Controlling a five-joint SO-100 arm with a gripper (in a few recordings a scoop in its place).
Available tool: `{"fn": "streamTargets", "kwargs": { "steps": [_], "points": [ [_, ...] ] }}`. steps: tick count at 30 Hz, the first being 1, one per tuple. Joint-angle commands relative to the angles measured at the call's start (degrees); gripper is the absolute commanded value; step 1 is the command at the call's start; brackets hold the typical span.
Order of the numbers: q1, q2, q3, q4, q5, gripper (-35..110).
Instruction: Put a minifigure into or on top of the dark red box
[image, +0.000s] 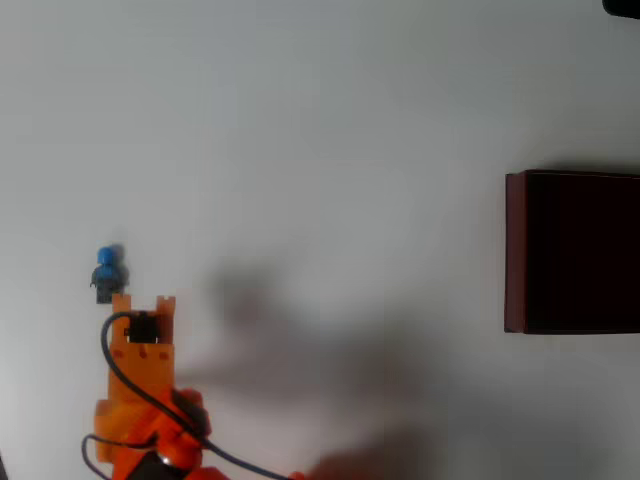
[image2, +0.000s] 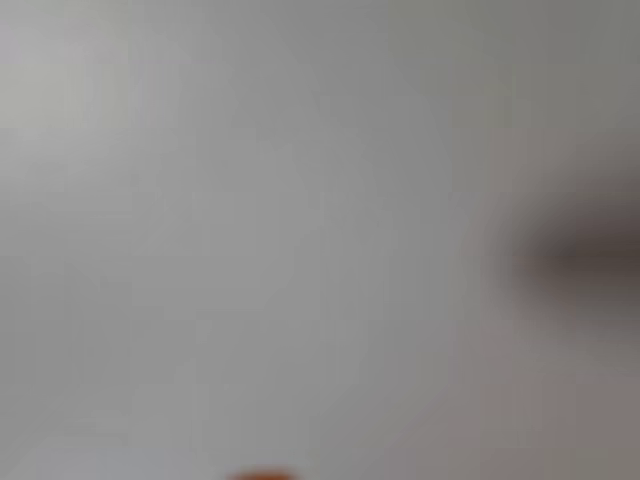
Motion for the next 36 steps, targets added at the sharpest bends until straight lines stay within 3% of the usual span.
{"fn": "streamTargets", "kwargs": {
  "steps": [1,36],
  "points": [
    [-1.76,-5.01,-6.42,-0.26,3.69,22],
    [3.16,-35.24,-30.5,-3.16,-5.71,21]
  ]
}}
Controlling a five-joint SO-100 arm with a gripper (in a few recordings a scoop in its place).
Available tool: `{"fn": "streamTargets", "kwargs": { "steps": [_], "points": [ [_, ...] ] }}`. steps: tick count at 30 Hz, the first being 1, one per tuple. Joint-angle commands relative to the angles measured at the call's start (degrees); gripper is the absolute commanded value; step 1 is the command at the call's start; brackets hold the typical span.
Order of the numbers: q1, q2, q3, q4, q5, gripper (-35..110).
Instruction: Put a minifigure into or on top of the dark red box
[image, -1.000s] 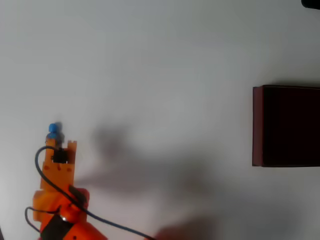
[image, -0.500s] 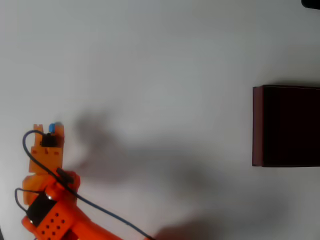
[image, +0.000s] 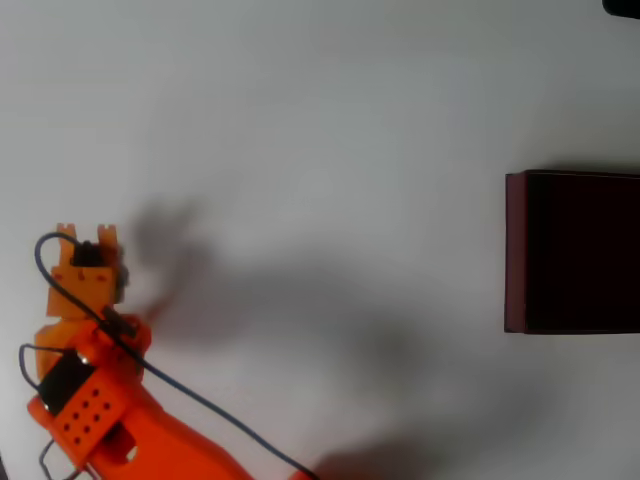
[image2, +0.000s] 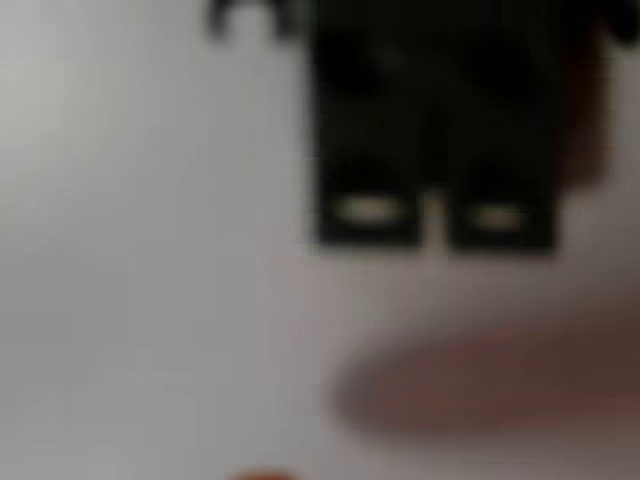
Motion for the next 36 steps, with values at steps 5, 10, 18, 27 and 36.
{"fn": "streamTargets", "kwargs": {
  "steps": [5,10,18,27,36],
  "points": [
    [-0.09,-1.23,-3.6,-0.18,0.62,21],
    [0.0,-4.39,-6.86,0.09,-0.09,21],
    [0.26,-8.0,-10.99,1.14,-0.97,21],
    [1.58,-9.67,-9.93,-0.7,-3.69,21],
    [2.46,-10.11,-9.4,-2.29,-4.92,18]
  ]
}}
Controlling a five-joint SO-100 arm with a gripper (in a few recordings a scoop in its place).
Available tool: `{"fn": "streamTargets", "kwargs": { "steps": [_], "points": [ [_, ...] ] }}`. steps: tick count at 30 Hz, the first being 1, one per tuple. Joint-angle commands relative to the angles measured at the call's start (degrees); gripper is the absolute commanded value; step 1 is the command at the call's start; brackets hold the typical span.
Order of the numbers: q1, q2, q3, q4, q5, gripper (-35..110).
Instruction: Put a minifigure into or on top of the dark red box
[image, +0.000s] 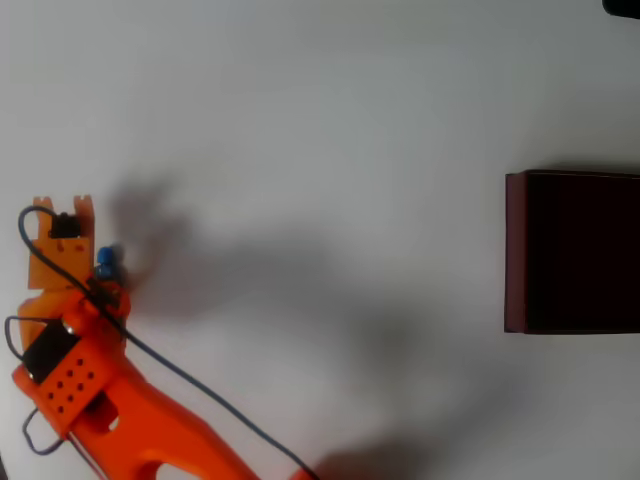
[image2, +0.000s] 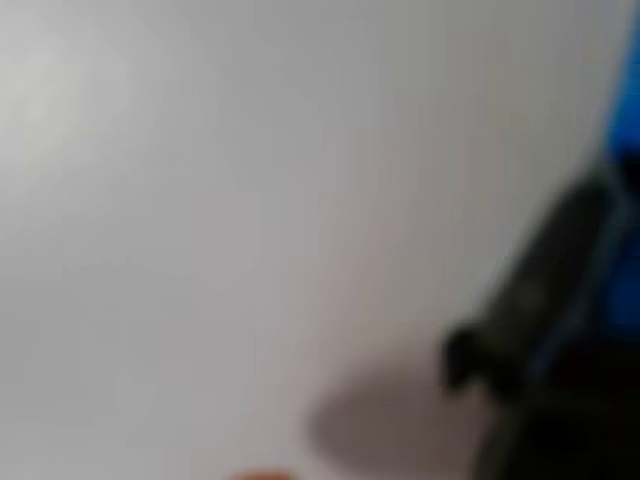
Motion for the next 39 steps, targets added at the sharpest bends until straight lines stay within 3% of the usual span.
{"fn": "streamTargets", "kwargs": {
  "steps": [1,4,15,20,29,35,39],
  "points": [
    [0.18,0.44,0.97,-1.05,-0.09,16],
    [0.7,0.53,1.76,-2.37,-1.49,6],
    [0.7,1.23,3.43,-4.31,-1.41,1],
    [2.64,3.43,-0.35,5.71,-6.59,1],
    [20.83,23.91,-0.62,30.32,-38.67,1],
    [40.96,44.82,10.55,28.39,-63.72,0],
    [56.25,49.57,10.55,29.09,-78.57,0]
  ]
}}
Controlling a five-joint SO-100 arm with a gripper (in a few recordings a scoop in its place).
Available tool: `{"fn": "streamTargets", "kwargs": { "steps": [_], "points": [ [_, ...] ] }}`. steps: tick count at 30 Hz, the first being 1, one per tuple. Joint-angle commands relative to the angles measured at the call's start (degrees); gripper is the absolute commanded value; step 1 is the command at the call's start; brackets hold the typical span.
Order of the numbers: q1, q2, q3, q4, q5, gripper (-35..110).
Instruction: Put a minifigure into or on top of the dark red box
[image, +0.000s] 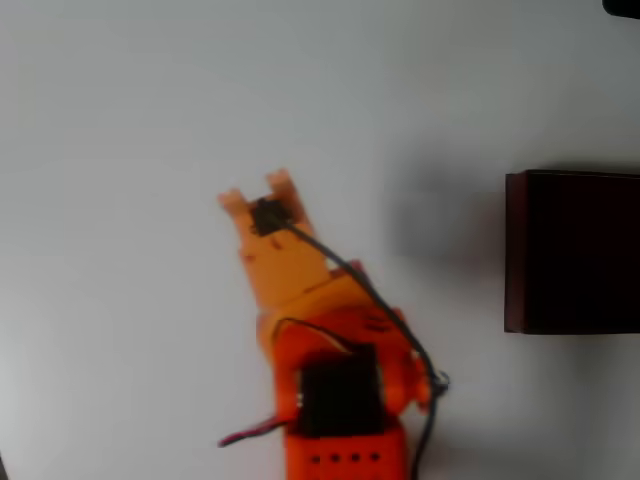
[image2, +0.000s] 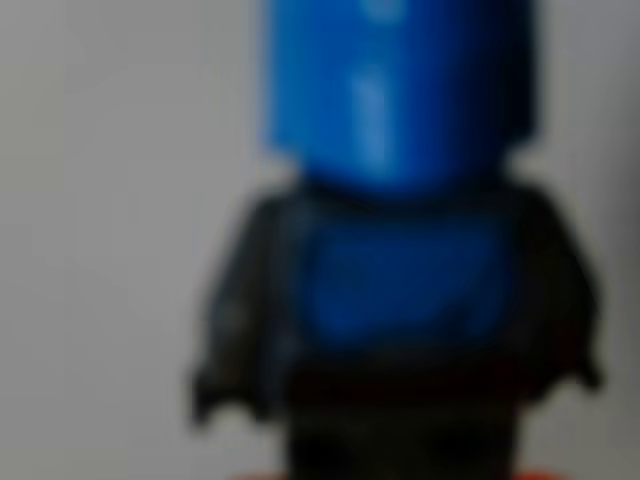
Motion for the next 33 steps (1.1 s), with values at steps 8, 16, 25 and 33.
{"fn": "streamTargets", "kwargs": {
  "steps": [8,16,25,33],
  "points": [
    [30.85,-3.16,-2.37,-9.23,-24.26,0],
    [40.25,-24.52,-18.11,-14.59,-29.97,0],
    [46.05,-45.53,-41.04,-8.0,-32.61,9],
    [46.58,-44.65,-36.74,-9.32,-33.22,19]
  ]
}}
